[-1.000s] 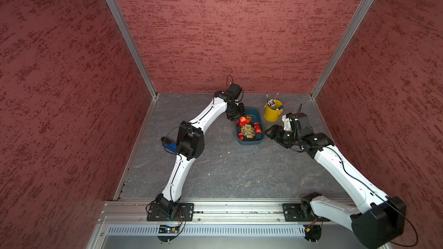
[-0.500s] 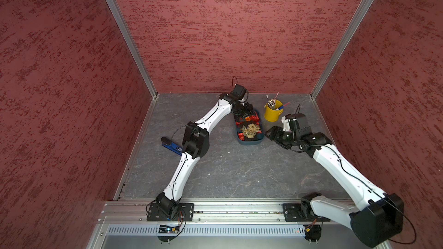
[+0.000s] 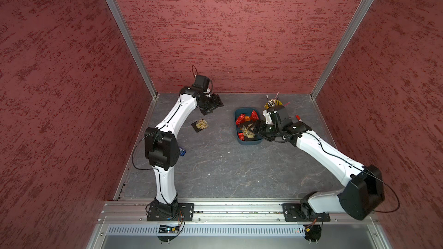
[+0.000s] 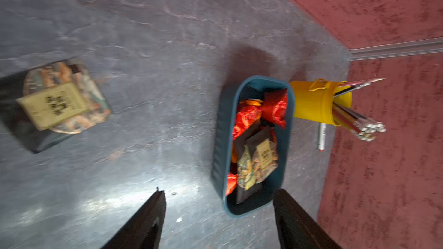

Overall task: Put the tea bags into the storage box
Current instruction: Pick up the tea bag from the center of the board.

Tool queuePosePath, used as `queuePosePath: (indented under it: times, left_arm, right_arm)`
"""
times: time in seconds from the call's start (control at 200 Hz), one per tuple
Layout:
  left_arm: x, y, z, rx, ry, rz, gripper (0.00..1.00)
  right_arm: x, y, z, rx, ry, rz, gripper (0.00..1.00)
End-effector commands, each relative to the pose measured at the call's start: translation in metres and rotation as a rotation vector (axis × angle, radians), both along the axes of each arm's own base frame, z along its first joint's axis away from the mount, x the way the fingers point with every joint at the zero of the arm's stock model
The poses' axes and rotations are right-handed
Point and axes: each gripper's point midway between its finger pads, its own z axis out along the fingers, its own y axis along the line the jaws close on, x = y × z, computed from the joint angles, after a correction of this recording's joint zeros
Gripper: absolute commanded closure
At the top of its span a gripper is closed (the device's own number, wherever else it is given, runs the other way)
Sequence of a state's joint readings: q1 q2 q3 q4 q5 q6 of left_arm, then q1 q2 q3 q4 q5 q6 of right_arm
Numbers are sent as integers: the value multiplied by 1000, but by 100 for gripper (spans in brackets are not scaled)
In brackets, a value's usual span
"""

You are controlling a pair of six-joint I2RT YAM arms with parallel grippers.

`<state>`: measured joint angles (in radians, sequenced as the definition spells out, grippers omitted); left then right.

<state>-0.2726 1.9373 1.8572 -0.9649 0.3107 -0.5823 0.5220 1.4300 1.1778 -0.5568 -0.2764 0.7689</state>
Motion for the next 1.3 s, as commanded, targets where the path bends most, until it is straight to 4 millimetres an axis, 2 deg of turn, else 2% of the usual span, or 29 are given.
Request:
queuePosePath:
  times: [0.0,0.145,0.266,0.326,0.441,0.531,0.706,0.897,1.297]
  left_arm:
    - [-8,26,-21,60,28,8,30]
    - [-17,54,-47,91,85,43,41]
    - [-20,70,-63,98,109,65,58]
    - [-18,79,-66,96,109,79,73]
    - [-11,101,-71,83,103,110,91]
    - [-3,117,-77,68,115,129,100]
    - [10,130,-94,57,145,137,100]
    - [22,133,-117,51,183,141,100]
    - [30,143,-147,65,231,161,100]
  right_arm:
    - [16,31,12,35,-46,24,33]
    - [26,72,8,44,-33,85,33]
    - [34,108,0,49,-15,141,33]
    - [39,123,-4,60,-8,153,33]
    - [50,142,-18,85,21,160,33]
    - [57,153,-29,94,39,163,34]
    - [73,172,-51,107,68,145,34]
    - [90,187,-70,128,110,103,35]
    - [107,194,-100,112,158,36,35]
